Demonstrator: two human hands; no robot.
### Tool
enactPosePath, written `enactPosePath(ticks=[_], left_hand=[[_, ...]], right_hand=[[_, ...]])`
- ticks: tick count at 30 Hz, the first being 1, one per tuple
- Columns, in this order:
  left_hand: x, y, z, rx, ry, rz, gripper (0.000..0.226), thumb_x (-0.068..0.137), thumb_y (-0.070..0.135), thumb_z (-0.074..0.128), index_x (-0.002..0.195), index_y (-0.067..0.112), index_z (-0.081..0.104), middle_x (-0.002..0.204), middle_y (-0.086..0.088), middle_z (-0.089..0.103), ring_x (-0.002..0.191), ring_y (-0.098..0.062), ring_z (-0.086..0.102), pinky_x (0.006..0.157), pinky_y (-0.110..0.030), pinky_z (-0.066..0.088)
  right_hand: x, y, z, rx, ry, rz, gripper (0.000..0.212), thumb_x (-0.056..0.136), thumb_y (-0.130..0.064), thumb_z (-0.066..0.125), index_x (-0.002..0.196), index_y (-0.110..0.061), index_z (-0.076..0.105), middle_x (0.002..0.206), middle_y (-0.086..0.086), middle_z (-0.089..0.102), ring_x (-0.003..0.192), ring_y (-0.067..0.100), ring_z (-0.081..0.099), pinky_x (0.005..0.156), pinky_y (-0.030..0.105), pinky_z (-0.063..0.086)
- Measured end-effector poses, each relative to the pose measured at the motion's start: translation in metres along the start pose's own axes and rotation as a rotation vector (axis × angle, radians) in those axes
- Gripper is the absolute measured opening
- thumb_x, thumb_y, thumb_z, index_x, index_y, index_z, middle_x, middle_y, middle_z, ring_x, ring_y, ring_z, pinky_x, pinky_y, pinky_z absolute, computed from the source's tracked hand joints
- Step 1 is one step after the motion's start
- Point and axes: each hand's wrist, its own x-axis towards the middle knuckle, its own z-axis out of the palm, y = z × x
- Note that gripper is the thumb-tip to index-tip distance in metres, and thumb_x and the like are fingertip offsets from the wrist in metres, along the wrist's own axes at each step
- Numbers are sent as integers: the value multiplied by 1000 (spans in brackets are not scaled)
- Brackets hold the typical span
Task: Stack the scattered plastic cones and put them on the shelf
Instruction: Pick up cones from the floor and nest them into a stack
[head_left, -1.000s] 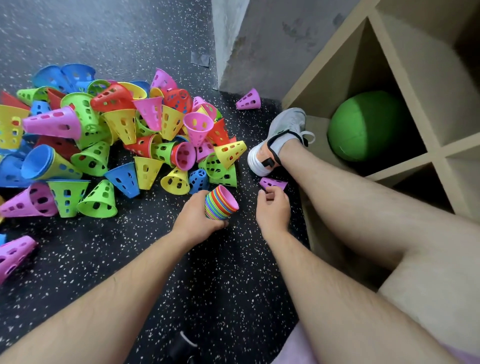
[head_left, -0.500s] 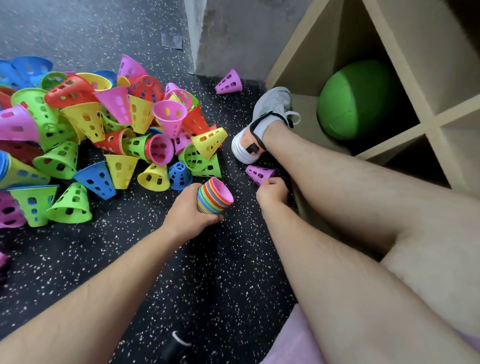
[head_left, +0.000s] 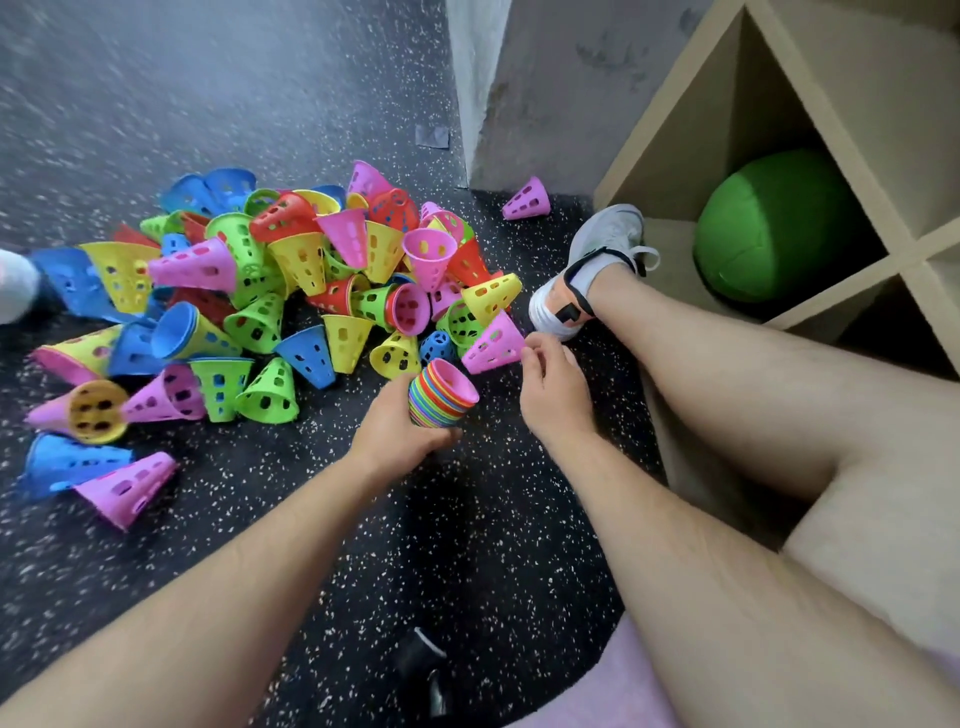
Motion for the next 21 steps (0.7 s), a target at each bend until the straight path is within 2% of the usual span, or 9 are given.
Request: enactPosePath(ticks=[4, 7, 10, 13, 17, 21], left_hand=[[-13, 4, -17, -11, 56, 8, 65, 69, 23, 94, 118, 25, 52, 102, -1, 66, 89, -17, 68, 81, -38, 59], [-22, 7, -28, -29, 94, 10, 64, 68, 24, 95, 116, 23, 53, 98, 1, 67, 84, -15, 68, 73, -28, 55], [-31, 8, -41, -32, 121, 3, 65, 66, 26, 96, 115, 23, 55, 97, 3, 68, 84, -12, 68, 71, -24, 53], [-41, 8, -53, -7, 118, -12, 67, 62, 29, 96, 114, 26, 55, 97, 2, 70, 86, -16, 71, 78, -35, 60], [-54, 9, -62, 6, 145, -22, 67, 59, 32, 96, 110, 29, 53, 96, 2, 71, 85, -17, 72, 82, -45, 61], [-55, 13, -66, 0, 158, -29, 68, 62, 30, 96, 114, 25, 53, 97, 2, 69, 85, -16, 70, 83, -43, 60]], right_hand=[[-8, -30, 6, -55, -231, -185, 14, 101, -23, 49, 108, -22, 60, 100, -2, 60, 93, 17, 52, 75, 30, 36], [-21, -52, 10, -47, -405, -226, 12, 100, -31, 50, 105, -26, 61, 101, -6, 63, 93, 13, 56, 81, 31, 45], [-35, -69, 12, 85, -430, -152, 14, 99, -37, 54, 107, -29, 63, 106, -11, 67, 100, 6, 60, 89, 28, 47], [-46, -78, 12, 103, -457, -112, 22, 99, -44, 54, 115, -33, 62, 113, -17, 66, 109, 2, 59, 97, 27, 45], [-57, -95, 8, 59, -495, -116, 28, 99, -47, 50, 123, -33, 59, 117, -15, 63, 109, 5, 58, 94, 29, 45], [-52, -104, 11, 0, -498, -138, 28, 100, -44, 48, 124, -34, 58, 117, -14, 64, 107, 7, 59, 94, 33, 48]])
